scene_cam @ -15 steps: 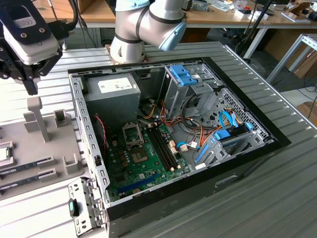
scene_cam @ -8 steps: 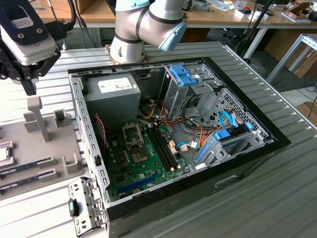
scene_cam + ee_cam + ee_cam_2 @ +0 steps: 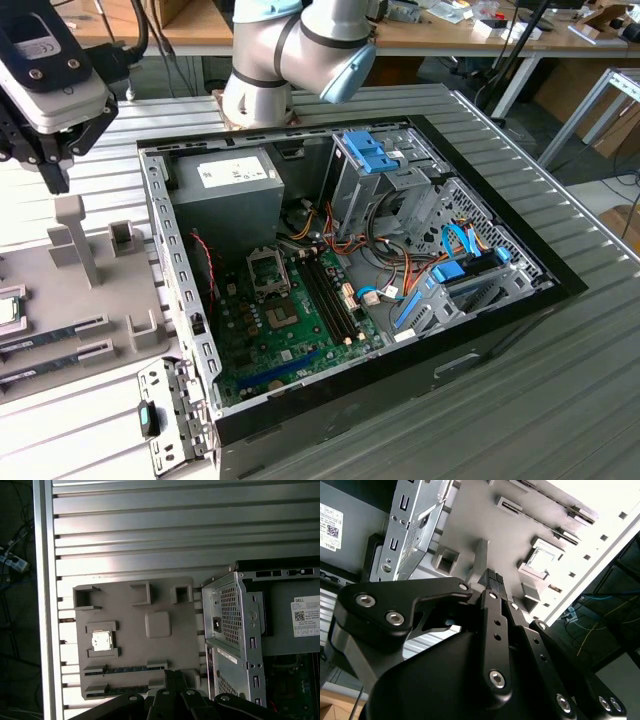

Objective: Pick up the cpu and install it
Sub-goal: 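Reach for the cpu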

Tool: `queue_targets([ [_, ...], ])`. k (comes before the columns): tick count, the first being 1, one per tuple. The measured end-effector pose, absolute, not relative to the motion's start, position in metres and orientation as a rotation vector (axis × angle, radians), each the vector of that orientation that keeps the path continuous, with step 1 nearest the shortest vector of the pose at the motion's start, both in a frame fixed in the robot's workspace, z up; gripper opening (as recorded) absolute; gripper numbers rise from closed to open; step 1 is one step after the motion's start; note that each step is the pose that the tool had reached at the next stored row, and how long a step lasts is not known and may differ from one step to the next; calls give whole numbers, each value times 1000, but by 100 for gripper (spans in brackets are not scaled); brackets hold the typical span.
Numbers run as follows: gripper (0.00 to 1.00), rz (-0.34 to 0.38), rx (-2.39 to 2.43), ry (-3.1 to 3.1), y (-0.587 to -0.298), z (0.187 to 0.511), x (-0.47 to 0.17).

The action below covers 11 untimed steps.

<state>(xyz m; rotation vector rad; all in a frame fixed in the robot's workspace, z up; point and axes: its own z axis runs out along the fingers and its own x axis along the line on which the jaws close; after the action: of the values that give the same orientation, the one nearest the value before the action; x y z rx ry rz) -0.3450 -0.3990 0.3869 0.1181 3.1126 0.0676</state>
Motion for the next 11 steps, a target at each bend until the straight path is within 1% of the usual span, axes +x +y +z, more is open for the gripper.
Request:
queue_targets([
  [11, 11, 68, 118, 3112, -399, 384, -354],
])
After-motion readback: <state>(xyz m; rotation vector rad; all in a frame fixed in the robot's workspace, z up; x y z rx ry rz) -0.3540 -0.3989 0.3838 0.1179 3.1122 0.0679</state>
